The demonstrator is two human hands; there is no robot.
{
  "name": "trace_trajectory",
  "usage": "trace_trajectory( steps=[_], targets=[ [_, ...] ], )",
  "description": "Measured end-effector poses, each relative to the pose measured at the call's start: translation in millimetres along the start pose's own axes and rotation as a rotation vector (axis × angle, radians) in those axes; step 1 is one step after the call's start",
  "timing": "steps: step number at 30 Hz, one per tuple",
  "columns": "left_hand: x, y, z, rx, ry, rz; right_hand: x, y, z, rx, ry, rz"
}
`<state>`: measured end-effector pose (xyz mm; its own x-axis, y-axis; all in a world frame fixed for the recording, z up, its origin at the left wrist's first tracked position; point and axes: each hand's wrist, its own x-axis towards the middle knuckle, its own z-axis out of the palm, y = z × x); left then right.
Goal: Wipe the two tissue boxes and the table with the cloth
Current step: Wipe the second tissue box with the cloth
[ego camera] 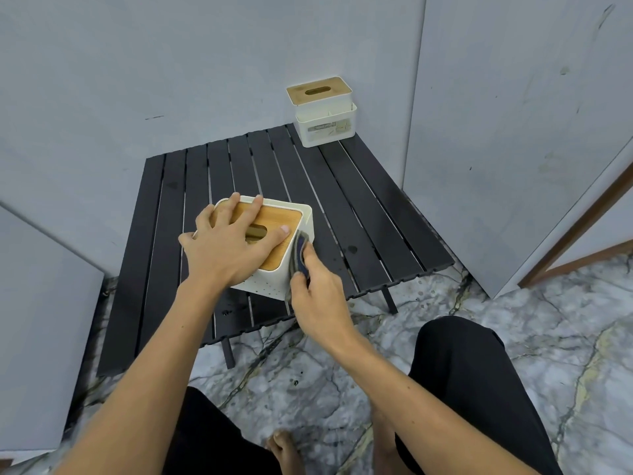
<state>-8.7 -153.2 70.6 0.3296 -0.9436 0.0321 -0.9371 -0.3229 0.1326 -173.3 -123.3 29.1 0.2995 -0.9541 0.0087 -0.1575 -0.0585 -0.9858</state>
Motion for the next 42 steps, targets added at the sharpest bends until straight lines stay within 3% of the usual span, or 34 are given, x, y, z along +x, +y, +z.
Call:
trace_trajectory(
  steps=[11, 20, 30, 36, 42],
  targets=[
    [-1.2, 1.9, -0.3, -0.017, 0.015, -0.004, 21.6, 23.4, 0.8, -0.052, 0.008, 0.124],
    [0.0, -0.5, 2.0, -0.005, 0.021, 0.004, 14.8, 6.4, -0.1, -0.023, 0.040, -0.042],
    [4.0, -4.9, -8.1, 0.006, -0.131, 0.058, 19.5, 22.1, -12.3, -0.101, -0.024, 0.079],
    [6.3, -17.5, -14.2, 0.039, -0.126, 0.115, -23.3, 18.3, 2.6, -0.063, -0.086, 0.022],
    [-0.1, -14.9, -6.8, 0.022, -0.039, 0.099, -15.9, 12.8, 15.6, -0.078, 0.013, -0.126]
  ],
)
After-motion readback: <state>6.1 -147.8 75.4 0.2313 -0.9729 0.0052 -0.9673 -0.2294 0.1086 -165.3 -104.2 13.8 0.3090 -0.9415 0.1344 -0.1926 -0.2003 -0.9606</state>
